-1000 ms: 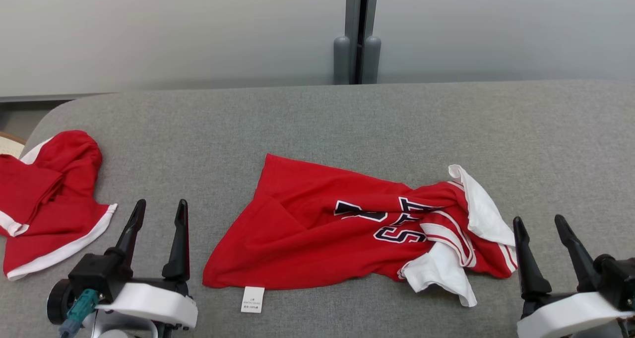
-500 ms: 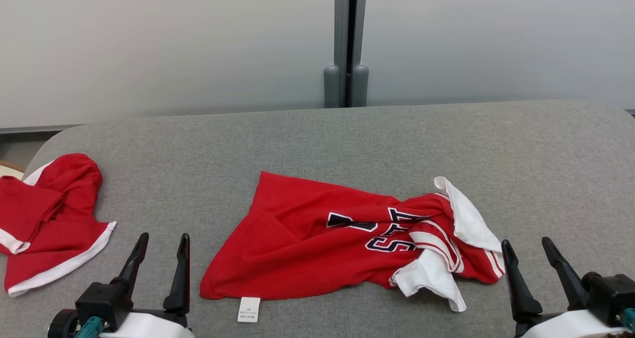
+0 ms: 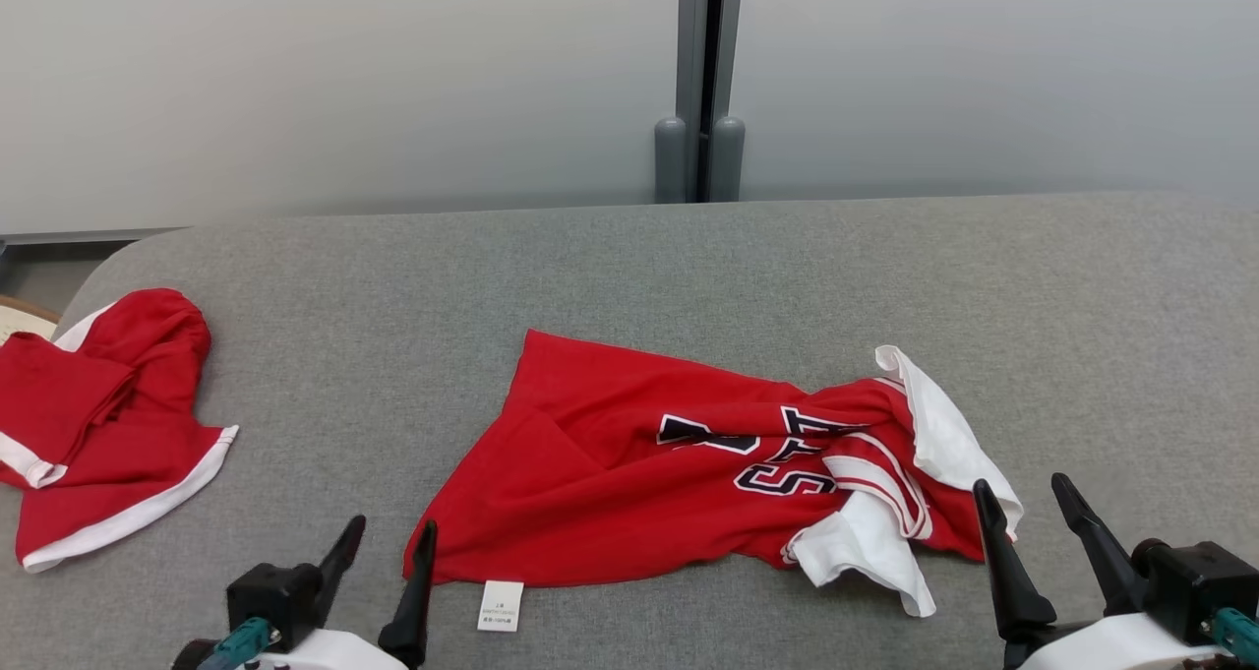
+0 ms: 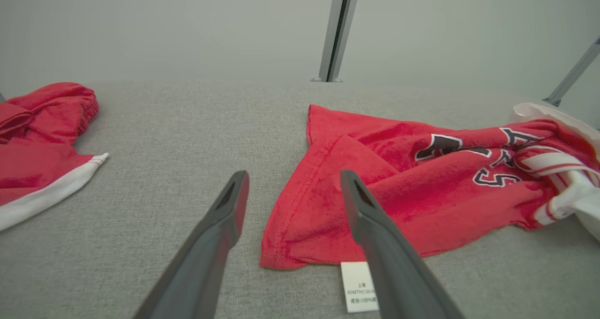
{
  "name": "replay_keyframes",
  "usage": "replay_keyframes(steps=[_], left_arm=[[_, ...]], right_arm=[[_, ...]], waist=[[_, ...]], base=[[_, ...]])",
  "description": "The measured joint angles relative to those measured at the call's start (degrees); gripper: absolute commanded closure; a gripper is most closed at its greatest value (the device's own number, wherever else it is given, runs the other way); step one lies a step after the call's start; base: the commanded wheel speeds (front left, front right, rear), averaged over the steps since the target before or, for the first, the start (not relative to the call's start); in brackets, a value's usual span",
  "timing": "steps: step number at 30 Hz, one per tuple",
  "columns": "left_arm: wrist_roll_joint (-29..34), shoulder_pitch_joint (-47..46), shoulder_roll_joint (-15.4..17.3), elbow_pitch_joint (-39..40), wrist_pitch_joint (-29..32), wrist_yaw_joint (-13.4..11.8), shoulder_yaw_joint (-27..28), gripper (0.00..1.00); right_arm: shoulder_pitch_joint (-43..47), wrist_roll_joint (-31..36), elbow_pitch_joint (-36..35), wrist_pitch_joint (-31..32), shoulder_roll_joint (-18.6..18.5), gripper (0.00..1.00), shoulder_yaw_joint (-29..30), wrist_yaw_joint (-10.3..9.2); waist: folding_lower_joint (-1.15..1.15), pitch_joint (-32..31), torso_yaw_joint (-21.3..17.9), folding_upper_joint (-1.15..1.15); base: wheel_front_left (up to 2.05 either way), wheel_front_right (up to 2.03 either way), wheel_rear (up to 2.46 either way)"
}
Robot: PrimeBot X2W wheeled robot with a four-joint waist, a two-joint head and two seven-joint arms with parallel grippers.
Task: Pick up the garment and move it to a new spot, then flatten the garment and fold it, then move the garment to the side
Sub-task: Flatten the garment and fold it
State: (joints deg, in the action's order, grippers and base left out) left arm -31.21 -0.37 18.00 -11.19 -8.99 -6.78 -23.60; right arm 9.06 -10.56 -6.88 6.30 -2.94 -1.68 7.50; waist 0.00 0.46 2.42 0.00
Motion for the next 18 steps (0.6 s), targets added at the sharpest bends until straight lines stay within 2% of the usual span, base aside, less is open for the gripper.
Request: replay_keyframes(steps=[4, 11, 12, 13, 14, 15, 18], left_arm=[[-2.0, -1.7, -1.7, -7.5, 2.6, 2.3, -1.4, 0.0], [-4.6, -5.3, -4.4, -18.0, 2.9, 5.0, -1.5, 0.0], [-4.7, -5.7, -4.5, -19.1, 2.8, 5.7, -1.6, 0.16], [-4.9, -6.1, -4.6, -19.9, 2.6, 6.1, -1.6, 0.68], [-5.0, -6.5, -4.7, -20.8, 2.1, 6.4, -1.6, 0.91], [-5.0, -7.0, -4.8, -21.5, 1.8, 6.8, -1.6, 1.0], [-5.1, -8.2, -5.1, -23.6, 0.7, 7.6, -1.6, 1.0]], right_arm=[[-0.3, -0.5, 1.0, -0.1, 0.0, 0.0, -0.3, 0.0], [-0.2, -1.2, 2.7, -0.1, 0.0, 0.0, 0.1, 0.0], [0.1, -1.3, 3.0, 0.1, 0.0, 0.0, 0.1, 0.0], [0.5, -1.4, 3.4, 0.3, 0.0, 0.0, 0.2, 0.0], [0.9, -1.5, 3.8, 0.6, 0.0, 0.0, 0.1, 0.0], [1.3, -1.7, 4.3, 0.9, 0.0, 0.0, 0.0, 0.0], [2.5, -2.5, 6.3, 1.8, -0.1, 0.0, -0.9, 0.0]], waist=[[0.0, 1.5, -0.1, 0.0], [0.0, 3.4, -0.9, 0.0], [0.0, 3.6, -0.9, 0.0], [0.0, 3.8, -0.9, 0.0], [0.0, 3.9, -1.0, 0.0], [0.0, 4.1, -1.0, 0.0], [0.0, 4.5, -0.9, 0.0]], base=[[0.0, 0.0, 0.0], [0.0, 0.0, 0.0], [0.0, 0.0, 0.0], [0.0, 0.0, 0.0], [0.0, 0.0, 0.0], [0.0, 0.0, 0.0], [0.0, 0.0, 0.0]])
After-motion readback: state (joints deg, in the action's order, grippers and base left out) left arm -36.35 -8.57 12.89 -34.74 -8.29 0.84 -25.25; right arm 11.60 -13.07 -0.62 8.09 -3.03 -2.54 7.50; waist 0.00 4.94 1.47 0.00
